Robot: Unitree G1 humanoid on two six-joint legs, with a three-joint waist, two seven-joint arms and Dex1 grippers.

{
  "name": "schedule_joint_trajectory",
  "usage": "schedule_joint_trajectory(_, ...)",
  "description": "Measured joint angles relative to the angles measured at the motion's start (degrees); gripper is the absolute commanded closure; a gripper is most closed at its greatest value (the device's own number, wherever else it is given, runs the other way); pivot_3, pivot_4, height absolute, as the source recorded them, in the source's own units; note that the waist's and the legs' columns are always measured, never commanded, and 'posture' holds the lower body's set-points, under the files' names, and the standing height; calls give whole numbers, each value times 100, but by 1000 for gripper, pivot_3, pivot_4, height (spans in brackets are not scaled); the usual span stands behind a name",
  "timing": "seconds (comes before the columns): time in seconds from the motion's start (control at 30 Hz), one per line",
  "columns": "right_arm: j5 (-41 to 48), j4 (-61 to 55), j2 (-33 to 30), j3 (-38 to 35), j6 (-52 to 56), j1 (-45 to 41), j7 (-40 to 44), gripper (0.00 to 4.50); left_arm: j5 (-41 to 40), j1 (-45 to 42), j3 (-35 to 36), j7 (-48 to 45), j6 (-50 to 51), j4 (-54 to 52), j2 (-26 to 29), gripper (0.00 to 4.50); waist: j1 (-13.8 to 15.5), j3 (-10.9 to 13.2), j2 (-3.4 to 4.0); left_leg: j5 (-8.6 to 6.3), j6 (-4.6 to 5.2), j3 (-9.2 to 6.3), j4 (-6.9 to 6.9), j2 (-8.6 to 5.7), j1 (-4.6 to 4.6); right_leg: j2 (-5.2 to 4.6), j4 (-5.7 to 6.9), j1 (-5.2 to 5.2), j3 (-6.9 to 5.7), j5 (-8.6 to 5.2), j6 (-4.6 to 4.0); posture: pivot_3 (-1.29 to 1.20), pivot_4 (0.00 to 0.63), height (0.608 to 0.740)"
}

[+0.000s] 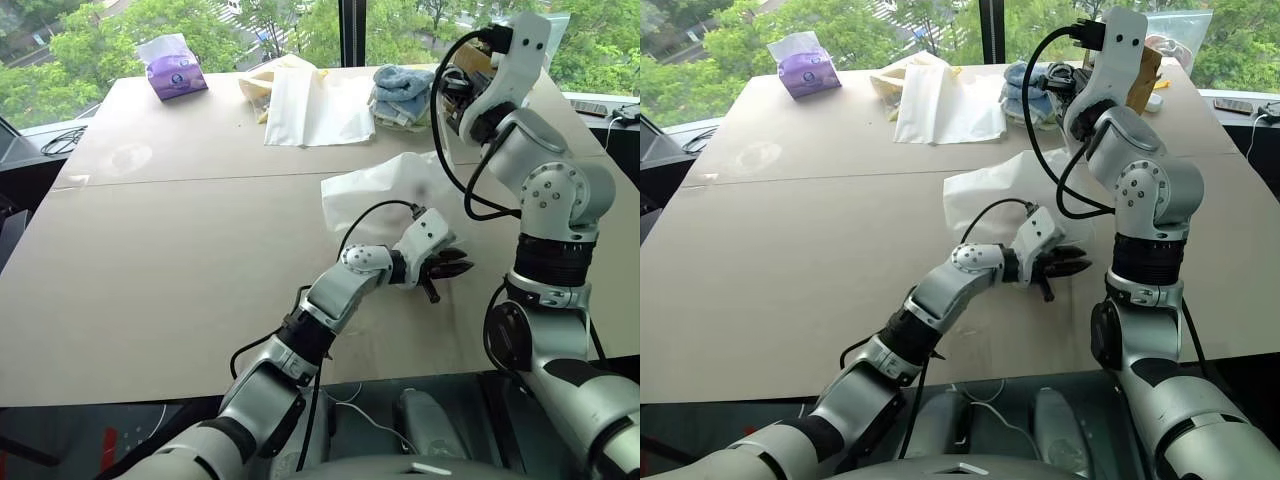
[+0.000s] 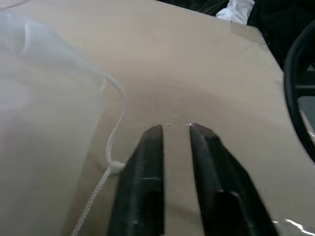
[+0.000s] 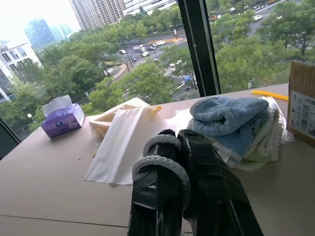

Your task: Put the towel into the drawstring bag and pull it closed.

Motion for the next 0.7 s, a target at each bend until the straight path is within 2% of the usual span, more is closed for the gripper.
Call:
schedule_joint_trajectory(0.17,-20,-2,19,-2,-9,29,-66,4500,492,23,-113,277,-421,178,-35,1774,2,0,0,0,0,0,-2,0,0,-1,0,0,0,0,0,0,150,740)
schedule_joint_trajectory(0.3,-30,-4,20,-7,-13,32,-96,4500,776,-5,-195,485,-613,703,-341,1774,19,0,0,0,0,0,-2,-1,-1,-2,-1,0,-1,0,0,0,150,740)
schedule_joint_trajectory(0.47,-36,-9,12,-27,-19,43,-103,4500,1199,-402,-285,824,-1051,1781,-739,1774,33,0,0,-1,1,1,-2,-3,-1,-2,-1,0,-2,0,0,0,150,740)
schedule_joint_trajectory(0.63,-48,-98,31,-22,-19,139,-145,4500,1290,-864,-412,964,-1769,2714,-778,1774,56,-4,-5,-2,12,1,13,-3,5,-4,-2,15,-2,1,2,0,150,740)
schedule_joint_trajectory(0.67,-52,-111,32,-22,-18,144,-160,4500,1290,-911,-412,973,-1846,2825,-781,2272,51,-5,-6,-2,19,1,20,-4,10,-4,-2,21,-2,2,3,0,150,740)
schedule_joint_trajectory(0.7,-53,-122,33,-21,-17,145,-172,4500,1287,-938,-416,986,-1901,2912,-784,2425,43,-6,-7,-6,29,2,23,-4,18,-3,-2,29,-1,3,4,0,150,740)
